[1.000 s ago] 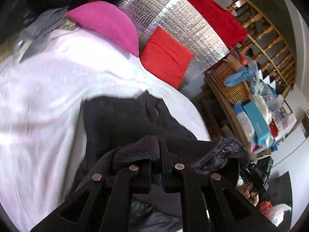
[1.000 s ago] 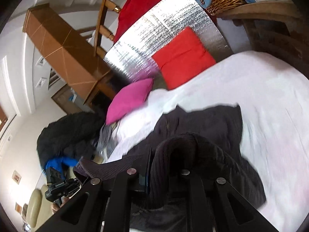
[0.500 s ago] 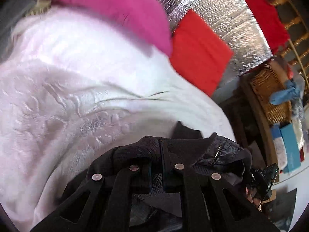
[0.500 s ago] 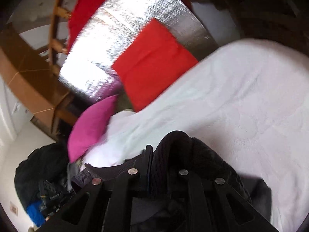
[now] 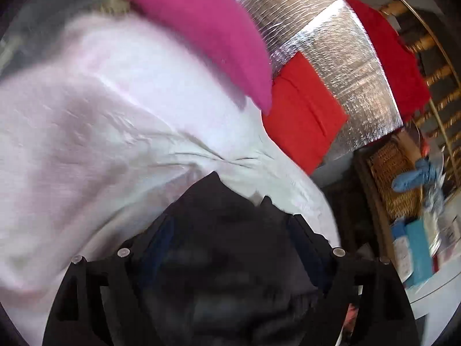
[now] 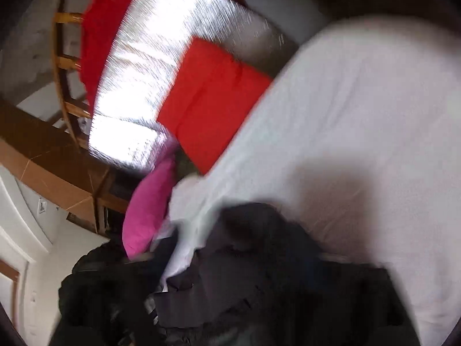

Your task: Fold large clothes

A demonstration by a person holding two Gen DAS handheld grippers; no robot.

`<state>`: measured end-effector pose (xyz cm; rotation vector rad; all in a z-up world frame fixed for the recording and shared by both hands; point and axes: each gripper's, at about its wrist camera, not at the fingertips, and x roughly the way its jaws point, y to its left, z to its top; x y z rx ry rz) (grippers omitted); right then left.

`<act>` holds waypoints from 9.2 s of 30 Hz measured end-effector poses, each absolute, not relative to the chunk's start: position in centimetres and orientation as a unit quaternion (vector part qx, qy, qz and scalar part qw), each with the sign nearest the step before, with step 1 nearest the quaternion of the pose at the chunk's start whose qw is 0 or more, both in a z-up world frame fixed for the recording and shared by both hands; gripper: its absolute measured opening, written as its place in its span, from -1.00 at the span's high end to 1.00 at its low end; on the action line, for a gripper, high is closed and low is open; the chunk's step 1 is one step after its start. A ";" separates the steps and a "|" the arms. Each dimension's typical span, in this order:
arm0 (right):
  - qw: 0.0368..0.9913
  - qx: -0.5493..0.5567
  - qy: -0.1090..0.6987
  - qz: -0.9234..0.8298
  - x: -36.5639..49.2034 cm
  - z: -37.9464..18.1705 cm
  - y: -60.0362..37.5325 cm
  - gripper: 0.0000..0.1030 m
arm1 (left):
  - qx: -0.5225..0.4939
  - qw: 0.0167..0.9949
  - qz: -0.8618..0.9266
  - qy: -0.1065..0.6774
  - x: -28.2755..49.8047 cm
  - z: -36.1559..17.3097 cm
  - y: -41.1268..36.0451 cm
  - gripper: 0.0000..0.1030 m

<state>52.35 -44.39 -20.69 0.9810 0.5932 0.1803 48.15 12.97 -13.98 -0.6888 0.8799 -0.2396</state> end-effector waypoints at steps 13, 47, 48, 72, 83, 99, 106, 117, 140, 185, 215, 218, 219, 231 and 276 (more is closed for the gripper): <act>0.854 0.265 0.448 0.016 43.8 -23.7 -41.7 -0.23 | -0.316 0.824 0.026 0.469 35.7 -19.4 14.4 -0.55; 0.816 0.436 0.371 0.080 39.3 -25.7 -46.3 -0.84 | -0.343 0.811 -0.038 0.473 37.9 -18.3 17.0 -0.43; 0.816 0.437 0.370 0.083 39.5 -25.8 -45.9 -0.84 | -0.349 0.810 -0.038 0.470 38.6 -18.4 17.0 -0.43; 0.817 0.415 0.394 0.066 43.3 -27.5 -42.9 -0.84 | -0.249 0.850 -0.023 0.464 41.1 -18.1 12.6 0.68; 0.828 0.396 0.391 0.066 44.4 -27.1 -41.0 -0.85 | -0.216 0.856 0.005 0.469 39.2 -18.6 13.1 0.53; 0.801 0.418 0.411 0.123 42.8 -27.7 -43.0 -0.83 | -0.292 0.803 -0.045 0.518 38.0 -19.7 15.7 -0.46; 0.812 0.398 0.404 0.138 43.5 -26.9 -39.8 -0.52 | -0.253 0.829 -0.077 0.493 38.8 -18.8 12.5 0.28; 0.841 0.343 0.405 0.101 43.0 -25.8 -37.5 0.22 | -0.219 0.846 -0.072 0.481 38.1 -17.9 9.6 0.57; 0.801 0.292 0.510 0.116 37.2 -24.4 -37.5 -0.33 | -0.247 0.802 -0.093 0.536 32.5 -15.5 15.6 0.02; 0.882 0.266 0.389 -0.019 52.1 -23.9 -37.9 0.86 | -0.201 0.863 0.057 0.460 44.0 -17.6 10.4 0.17; 0.846 0.251 0.467 0.061 31.7 -24.0 -35.2 0.76 | -0.083 0.850 0.081 0.514 30.4 -16.3 11.9 -0.68; 0.858 0.260 0.434 0.090 30.3 -22.9 -34.7 0.15 | -0.079 0.875 0.068 0.472 28.6 -14.2 11.0 -0.68; 0.866 0.254 0.421 0.095 30.0 -22.4 -34.2 -0.17 | -0.080 0.881 0.060 0.462 28.0 -13.7 10.6 -0.68; 0.920 0.147 0.335 0.139 30.1 -19.0 -24.0 -0.31 | 0.020 0.895 -0.016 0.445 23.5 -15.0 0.2 -0.68; 0.884 0.119 0.445 0.086 33.6 -22.6 -27.7 -0.20 | 0.102 0.889 -0.055 0.444 24.8 -17.1 -0.2 -0.98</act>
